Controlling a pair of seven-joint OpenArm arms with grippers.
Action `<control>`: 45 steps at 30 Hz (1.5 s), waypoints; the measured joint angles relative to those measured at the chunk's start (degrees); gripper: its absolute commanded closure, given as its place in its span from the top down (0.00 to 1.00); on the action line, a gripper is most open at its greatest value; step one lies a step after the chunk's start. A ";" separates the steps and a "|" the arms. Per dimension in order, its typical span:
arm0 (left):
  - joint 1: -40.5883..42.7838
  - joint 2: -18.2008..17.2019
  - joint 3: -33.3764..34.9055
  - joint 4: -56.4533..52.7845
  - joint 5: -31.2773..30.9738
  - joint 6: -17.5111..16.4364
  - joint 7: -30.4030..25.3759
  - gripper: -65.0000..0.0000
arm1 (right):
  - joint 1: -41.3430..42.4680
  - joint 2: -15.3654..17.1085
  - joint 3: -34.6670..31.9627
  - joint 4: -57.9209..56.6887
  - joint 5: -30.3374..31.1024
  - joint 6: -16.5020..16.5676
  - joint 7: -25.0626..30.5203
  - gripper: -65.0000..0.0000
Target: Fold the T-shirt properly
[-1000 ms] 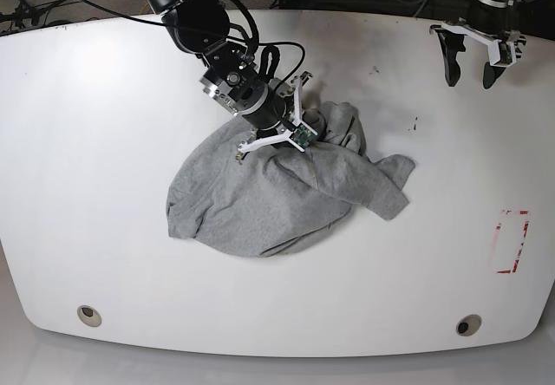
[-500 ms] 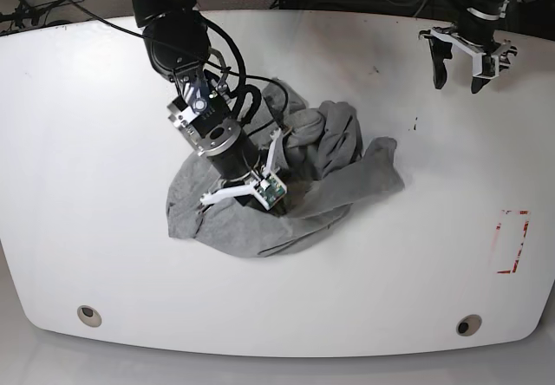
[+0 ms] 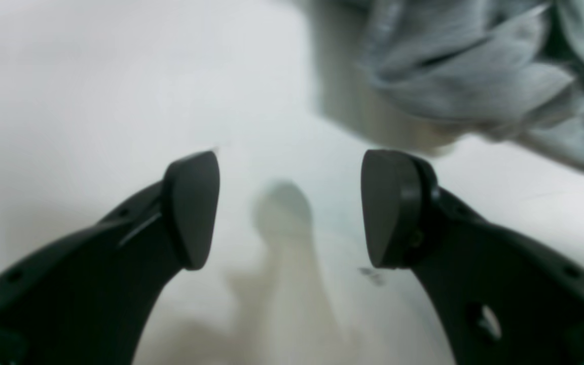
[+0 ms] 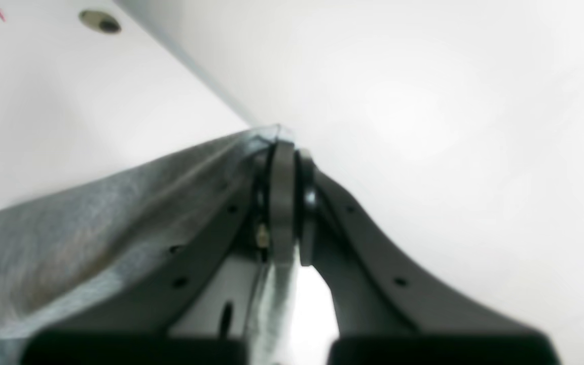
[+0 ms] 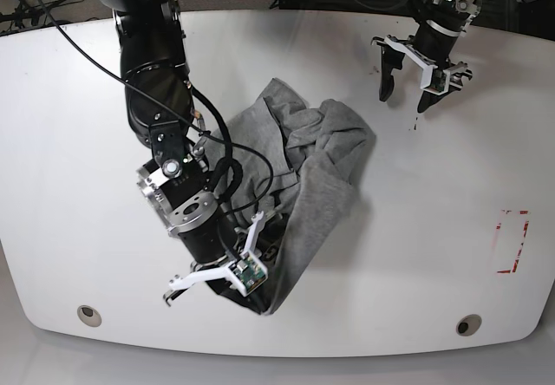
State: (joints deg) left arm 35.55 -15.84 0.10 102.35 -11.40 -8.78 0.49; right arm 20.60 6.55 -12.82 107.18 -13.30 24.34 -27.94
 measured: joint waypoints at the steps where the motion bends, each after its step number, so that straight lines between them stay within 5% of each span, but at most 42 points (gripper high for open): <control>1: -0.28 -0.09 0.76 0.09 -0.02 0.02 0.24 0.62 | 0.90 0.00 0.42 -0.07 -0.07 0.20 0.00 0.00; 24: -16.00 4.00 18.75 -10.73 0.00 0.46 0.52 0.62 | 18.16 3.17 3.54 -1.75 0.04 1.31 -6.60 0.00; 35: -21.05 5.03 22.75 -16.83 0.13 0.63 0.52 0.62 | 22.01 4.52 3.43 -2.60 -0.02 1.33 -6.60 0.00; 45: -27.50 10.01 25.09 -25.07 -0.02 0.39 -1.97 0.62 | 23.76 4.74 3.37 -2.80 0.00 1.40 -9.44 0.00</control>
State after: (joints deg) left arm 8.05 -5.82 25.19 77.28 -11.42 -8.38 -1.48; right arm 44.36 11.29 -9.45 104.38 -13.30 25.74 -37.39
